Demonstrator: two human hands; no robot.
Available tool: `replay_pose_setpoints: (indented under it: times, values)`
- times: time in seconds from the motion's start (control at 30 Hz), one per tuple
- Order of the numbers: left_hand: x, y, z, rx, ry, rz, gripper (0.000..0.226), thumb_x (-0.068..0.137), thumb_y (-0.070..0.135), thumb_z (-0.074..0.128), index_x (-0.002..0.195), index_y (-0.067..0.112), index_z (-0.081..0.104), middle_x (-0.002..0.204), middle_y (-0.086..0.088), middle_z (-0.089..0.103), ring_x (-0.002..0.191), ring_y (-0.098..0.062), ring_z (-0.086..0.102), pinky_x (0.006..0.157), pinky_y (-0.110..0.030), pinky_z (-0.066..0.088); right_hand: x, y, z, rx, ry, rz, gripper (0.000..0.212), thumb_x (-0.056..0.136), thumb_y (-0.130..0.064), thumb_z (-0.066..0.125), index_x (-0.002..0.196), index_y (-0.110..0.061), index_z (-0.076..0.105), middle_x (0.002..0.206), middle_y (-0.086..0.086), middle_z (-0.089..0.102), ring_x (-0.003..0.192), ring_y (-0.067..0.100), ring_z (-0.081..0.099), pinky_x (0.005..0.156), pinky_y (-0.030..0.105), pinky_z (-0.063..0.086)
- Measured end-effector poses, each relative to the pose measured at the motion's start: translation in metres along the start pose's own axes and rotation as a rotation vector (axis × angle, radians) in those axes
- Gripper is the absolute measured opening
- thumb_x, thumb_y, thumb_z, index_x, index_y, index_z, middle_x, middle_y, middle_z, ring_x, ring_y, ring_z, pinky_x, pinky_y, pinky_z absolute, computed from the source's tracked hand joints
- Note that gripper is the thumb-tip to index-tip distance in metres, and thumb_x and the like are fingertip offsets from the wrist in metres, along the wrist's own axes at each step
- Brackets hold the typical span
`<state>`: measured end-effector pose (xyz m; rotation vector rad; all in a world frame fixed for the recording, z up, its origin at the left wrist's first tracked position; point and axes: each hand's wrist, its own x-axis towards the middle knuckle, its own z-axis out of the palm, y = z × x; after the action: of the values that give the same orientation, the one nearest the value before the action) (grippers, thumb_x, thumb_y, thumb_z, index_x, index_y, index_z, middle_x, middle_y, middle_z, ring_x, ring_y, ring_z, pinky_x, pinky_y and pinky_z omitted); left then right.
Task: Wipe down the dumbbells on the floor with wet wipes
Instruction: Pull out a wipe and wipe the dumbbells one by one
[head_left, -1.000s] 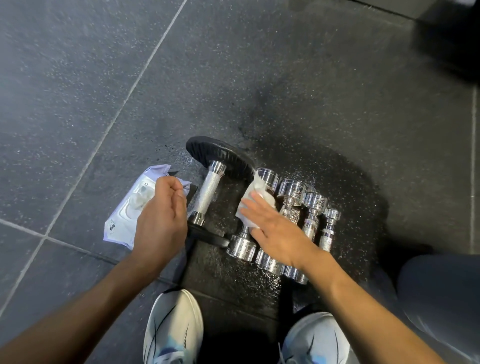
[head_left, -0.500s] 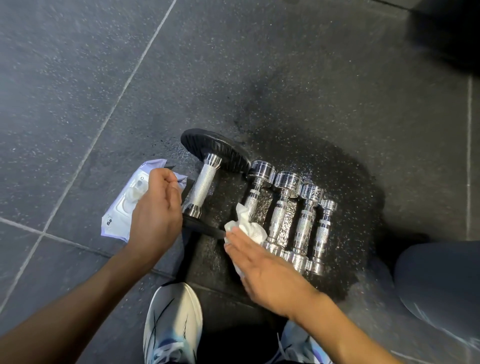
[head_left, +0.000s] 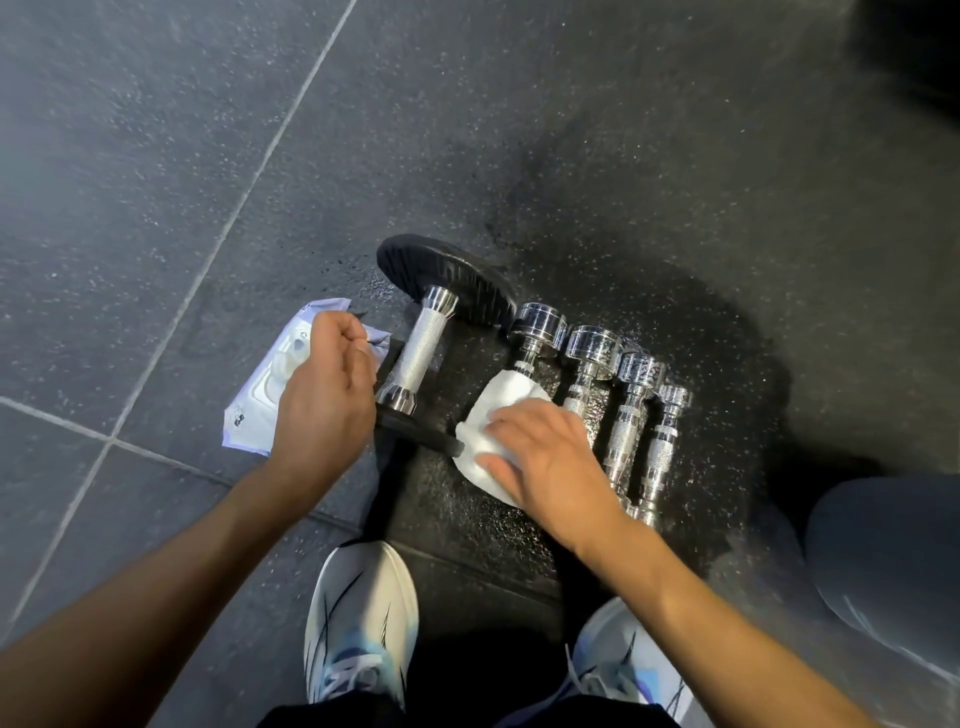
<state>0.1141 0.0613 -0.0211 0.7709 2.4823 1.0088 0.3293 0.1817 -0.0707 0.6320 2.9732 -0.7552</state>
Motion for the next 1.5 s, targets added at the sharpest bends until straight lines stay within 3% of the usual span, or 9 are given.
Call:
replay_pose_setpoints:
  times: [0.2, 0.43, 0.6, 0.8, 0.93, 1.07, 1.2, 1.4, 1.5]
  values:
    - [0.001, -0.002, 0.001, 0.007, -0.006, 0.034, 0.008, 0.106, 0.023, 0.038, 0.102, 0.028, 0.043, 0.078, 0.006, 0.061, 0.069, -0.017, 0.058, 0.065, -0.045, 0.047, -0.012, -0.023, 0.018, -0.221, -0.073, -0.025, 0.057, 0.101, -0.031, 0.058, 0.153, -0.013, 0.045, 0.160, 0.007, 0.042, 0.152, 0.029, 0.030, 0.123, 0.044, 0.028]
    - [0.002, -0.006, 0.000, -0.015, -0.004, 0.034, 0.008, 0.107, 0.023, 0.039, 0.102, 0.028, 0.042, 0.078, 0.004, 0.061, 0.070, -0.023, 0.059, 0.068, -0.051, 0.050, -0.048, -0.059, 0.022, -0.357, -0.292, -0.039, 0.068, 0.093, -0.009, 0.009, 0.158, 0.008, 0.000, 0.165, 0.030, -0.012, 0.150, 0.052, -0.019, 0.125, 0.058, 0.005]
    - [0.002, -0.006, 0.000, -0.011, -0.015, 0.049, 0.007, 0.107, 0.022, 0.039, 0.102, 0.026, 0.042, 0.076, 0.003, 0.060, 0.068, -0.023, 0.057, 0.065, -0.051, 0.049, -0.078, -0.077, 0.027, -0.157, -0.272, -0.132, 0.058, 0.094, -0.012, 0.029, 0.147, -0.003, 0.052, 0.158, 0.018, 0.042, 0.151, 0.035, 0.029, 0.113, 0.037, 0.043]
    - [0.001, -0.005, -0.002, -0.004, -0.018, 0.019, 0.008, 0.106, 0.023, 0.038, 0.101, 0.029, 0.041, 0.077, 0.005, 0.060, 0.067, -0.020, 0.057, 0.066, -0.049, 0.048, -0.074, -0.072, -0.010, 0.122, -0.053, 0.034, 0.077, 0.089, 0.007, 0.035, 0.161, -0.017, 0.026, 0.171, -0.006, 0.004, 0.156, 0.006, -0.002, 0.122, 0.025, 0.017]
    - [0.002, -0.004, -0.001, 0.007, -0.020, 0.030, 0.008, 0.106, 0.023, 0.039, 0.101, 0.028, 0.041, 0.075, 0.005, 0.060, 0.067, -0.022, 0.057, 0.066, -0.050, 0.048, -0.050, -0.057, -0.023, 0.156, 0.205, 0.246, 0.083, 0.088, 0.021, 0.051, 0.160, -0.014, 0.027, 0.170, 0.005, 0.019, 0.157, 0.019, 0.015, 0.124, 0.023, 0.017]
    - [0.002, -0.004, 0.000, 0.011, -0.016, 0.025, 0.007, 0.106, 0.023, 0.039, 0.102, 0.028, 0.042, 0.076, 0.006, 0.060, 0.067, -0.020, 0.057, 0.066, -0.049, 0.049, -0.036, -0.071, -0.012, 0.090, -0.083, 0.346, 0.072, 0.085, 0.014, 0.031, 0.156, 0.002, 0.031, 0.163, 0.030, 0.020, 0.135, 0.046, 0.051, 0.096, 0.042, 0.058]
    - [0.001, -0.005, 0.001, 0.009, -0.004, 0.033, 0.008, 0.106, 0.020, 0.040, 0.101, 0.027, 0.042, 0.076, 0.007, 0.059, 0.069, -0.018, 0.058, 0.068, -0.048, 0.048, -0.036, -0.093, -0.015, 0.236, -0.410, 0.429, 0.067, 0.100, 0.002, 0.024, 0.160, -0.001, -0.006, 0.166, 0.026, -0.016, 0.157, 0.038, 0.003, 0.125, 0.030, 0.018]
    - [0.002, -0.006, 0.001, 0.011, -0.001, 0.028, 0.008, 0.106, 0.021, 0.040, 0.101, 0.027, 0.042, 0.075, 0.006, 0.060, 0.070, -0.022, 0.058, 0.069, -0.051, 0.049, -0.016, -0.099, -0.031, 0.423, -0.426, 0.572, 0.077, 0.107, -0.028, 0.041, 0.162, -0.010, -0.010, 0.170, 0.017, -0.011, 0.157, 0.027, -0.007, 0.112, 0.013, -0.004]
    - [0.002, -0.005, 0.001, 0.002, 0.002, 0.022, 0.007, 0.106, 0.021, 0.040, 0.101, 0.026, 0.043, 0.076, 0.007, 0.060, 0.069, -0.020, 0.058, 0.067, -0.049, 0.048, -0.001, -0.095, -0.034, 0.443, -0.457, 0.623, 0.079, 0.107, -0.029, 0.043, 0.162, -0.008, -0.010, 0.169, 0.021, -0.012, 0.157, 0.032, -0.008, 0.120, 0.025, -0.004]
